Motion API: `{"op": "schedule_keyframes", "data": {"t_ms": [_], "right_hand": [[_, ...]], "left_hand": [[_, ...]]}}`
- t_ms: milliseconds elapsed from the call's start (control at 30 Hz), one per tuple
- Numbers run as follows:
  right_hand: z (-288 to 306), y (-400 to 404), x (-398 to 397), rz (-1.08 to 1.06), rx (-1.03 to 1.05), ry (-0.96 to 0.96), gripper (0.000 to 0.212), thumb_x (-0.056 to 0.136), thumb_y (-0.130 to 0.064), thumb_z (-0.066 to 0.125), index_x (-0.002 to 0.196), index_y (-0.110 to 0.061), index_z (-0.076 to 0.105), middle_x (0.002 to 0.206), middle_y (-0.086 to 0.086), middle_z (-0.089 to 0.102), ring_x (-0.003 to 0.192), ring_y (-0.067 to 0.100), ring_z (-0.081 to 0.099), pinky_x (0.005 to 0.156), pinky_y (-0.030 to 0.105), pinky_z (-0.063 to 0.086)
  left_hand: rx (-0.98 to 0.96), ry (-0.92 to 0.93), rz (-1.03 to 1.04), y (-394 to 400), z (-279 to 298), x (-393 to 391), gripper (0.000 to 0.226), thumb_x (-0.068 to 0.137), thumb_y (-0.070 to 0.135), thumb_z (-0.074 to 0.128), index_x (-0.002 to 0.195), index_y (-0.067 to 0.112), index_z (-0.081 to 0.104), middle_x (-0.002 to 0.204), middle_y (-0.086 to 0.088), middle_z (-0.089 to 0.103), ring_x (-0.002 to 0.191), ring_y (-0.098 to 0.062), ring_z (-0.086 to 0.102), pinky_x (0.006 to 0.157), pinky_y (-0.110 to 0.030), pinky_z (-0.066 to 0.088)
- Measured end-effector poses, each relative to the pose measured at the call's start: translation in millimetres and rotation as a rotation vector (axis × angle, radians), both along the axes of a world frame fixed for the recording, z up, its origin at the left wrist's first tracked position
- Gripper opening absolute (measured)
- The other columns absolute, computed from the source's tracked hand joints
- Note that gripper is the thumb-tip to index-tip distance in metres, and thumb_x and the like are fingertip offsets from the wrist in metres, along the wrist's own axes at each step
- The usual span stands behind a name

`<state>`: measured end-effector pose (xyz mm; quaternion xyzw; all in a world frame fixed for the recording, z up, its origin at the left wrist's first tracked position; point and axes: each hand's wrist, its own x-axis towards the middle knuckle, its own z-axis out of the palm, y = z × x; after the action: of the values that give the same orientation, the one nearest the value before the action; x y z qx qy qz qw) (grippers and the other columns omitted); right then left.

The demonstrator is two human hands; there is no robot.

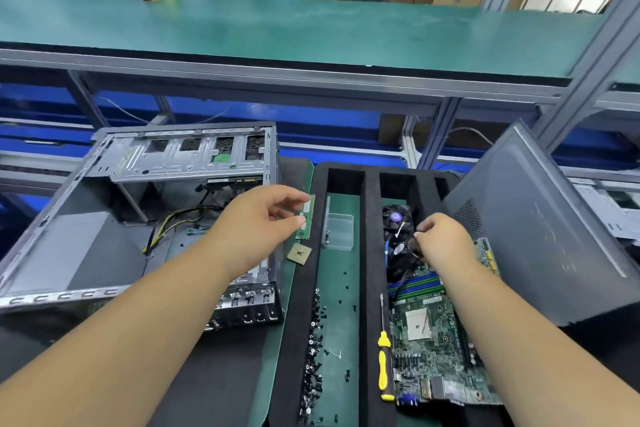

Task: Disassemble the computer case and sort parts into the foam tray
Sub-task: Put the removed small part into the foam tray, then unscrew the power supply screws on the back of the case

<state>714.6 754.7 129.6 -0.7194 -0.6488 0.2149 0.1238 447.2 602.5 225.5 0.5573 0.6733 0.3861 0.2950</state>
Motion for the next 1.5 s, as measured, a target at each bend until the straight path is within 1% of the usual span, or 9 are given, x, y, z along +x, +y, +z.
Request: {"op": "schedule_keyframes", "data": {"t_ms": [167, 267, 433, 600, 800, 967, 1100, 1333, 1500], "right_hand": [[14.5, -43.8, -4.1, 0.121, -0.060, -0.057, 0.038, 0.091, -0.043, 0.065, 0.068, -0.016, 0.055, 0.069, 0.001, 0.062, 0.064, 0.020, 0.055, 0.057, 0.030, 0.039], [3.5, -74.5, -8.9, 0.182, -0.176, -0.140, 0.051, 0.094, -0.059, 0.051, 0.082, -0.010, 0.060, 0.079, 0.007, 0.065, 0.076, 0.025, 0.063, 0.073, 0.034, 0.051], [-16.4, -115.2, -22.9, 0.178, -0.462, -0.266, 0.070, 0.081, -0.056, 0.073, 0.127, -0.007, 0.052, 0.101, 0.004, 0.062, 0.087, 0.021, 0.057, 0.069, 0.029, 0.046], [-28.9, -134.1, -38.1, 0.157, -0.492, -0.385, 0.055, 0.079, -0.047, 0.078, 0.114, -0.012, 0.053, 0.099, 0.002, 0.065, 0.099, 0.023, 0.063, 0.076, 0.029, 0.048], [-35.1, -146.7, -46.7, 0.048, -0.359, -0.360, 0.016, 0.086, -0.021, 0.065, 0.087, -0.010, 0.054, 0.078, 0.007, 0.059, 0.078, 0.027, 0.059, 0.061, 0.029, 0.041], [-6.9, -161.7, -75.2, -0.146, -0.046, 0.086, 0.012, 0.096, -0.018, 0.054, 0.108, -0.015, 0.055, 0.083, 0.006, 0.059, 0.065, 0.017, 0.054, 0.048, 0.022, 0.035], [37.1, -183.0, -124.0, -0.177, 0.187, 0.409, 0.025, 0.095, -0.020, 0.043, 0.116, -0.021, 0.057, 0.092, 0.009, 0.063, 0.082, 0.030, 0.063, 0.063, 0.033, 0.047], [79.5, -223.1, -213.3, 0.339, 0.285, 0.104, 0.027, 0.084, -0.029, 0.075, 0.105, -0.014, 0.066, 0.103, 0.004, 0.055, 0.092, 0.025, 0.056, 0.077, 0.034, 0.043], [62.3, -230.1, -235.0, 0.444, 0.129, -0.076, 0.046, 0.082, -0.038, 0.079, 0.117, -0.011, 0.067, 0.116, 0.010, 0.065, 0.108, 0.032, 0.060, 0.087, 0.038, 0.049]], "left_hand": [[0.054, -0.003, -0.002, -11.7, -1.1, -1.7, 0.015, 0.086, 0.019, 0.072, 0.088, 0.034, 0.074, 0.067, 0.006, 0.060, 0.059, 0.001, 0.052, 0.060, -0.005, 0.041], [0.082, -0.055, -0.018, -19.9, -2.0, -7.9, 0.009, 0.086, 0.024, 0.072, 0.083, 0.032, 0.074, 0.060, 0.011, 0.048, 0.054, -0.003, 0.044, 0.054, -0.011, 0.040], [0.075, -0.082, -0.130, -44.4, -0.1, -32.5, 0.019, 0.086, 0.017, 0.071, 0.098, 0.033, 0.071, 0.074, 0.008, 0.061, 0.062, -0.002, 0.051, 0.062, -0.011, 0.043], [0.071, -0.126, -0.121, -75.3, -2.3, -65.1, 0.021, 0.086, 0.014, 0.071, 0.099, 0.030, 0.072, 0.078, 0.011, 0.063, 0.067, -0.001, 0.054, 0.065, -0.010, 0.044], [0.075, -0.119, -0.098, -108.4, -5.9, -109.8, 0.018, 0.088, 0.017, 0.070, 0.097, 0.033, 0.072, 0.083, 0.007, 0.064, 0.070, -0.002, 0.056, 0.066, -0.013, 0.047], [0.098, -0.139, -0.060, -134.6, -10.5, -153.2, 0.017, 0.089, 0.020, 0.068, 0.096, 0.035, 0.072, 0.082, 0.010, 0.064, 0.073, -0.004, 0.057, 0.069, -0.015, 0.049], [0.147, -0.054, 0.017, -155.1, -12.1, -192.4, 0.016, 0.089, 0.022, 0.068, 0.099, 0.034, 0.071, 0.092, 0.012, 0.064, 0.081, -0.001, 0.059, 0.072, -0.009, 0.043], [0.006, 0.433, 0.204, -186.0, -22.2, -265.9, 0.038, 0.088, 0.034, 0.065, 0.126, 0.033, 0.060, 0.132, -0.003, 0.047, 0.127, -0.023, 0.042, 0.107, -0.038, 0.036], [-0.181, 0.396, 0.185, -204.8, -40.5, -276.4, 0.049, 0.093, 0.039, 0.058, 0.141, 0.032, 0.048, 0.151, -0.005, 0.035, 0.134, -0.023, 0.040, 0.107, -0.036, 0.034]]}}
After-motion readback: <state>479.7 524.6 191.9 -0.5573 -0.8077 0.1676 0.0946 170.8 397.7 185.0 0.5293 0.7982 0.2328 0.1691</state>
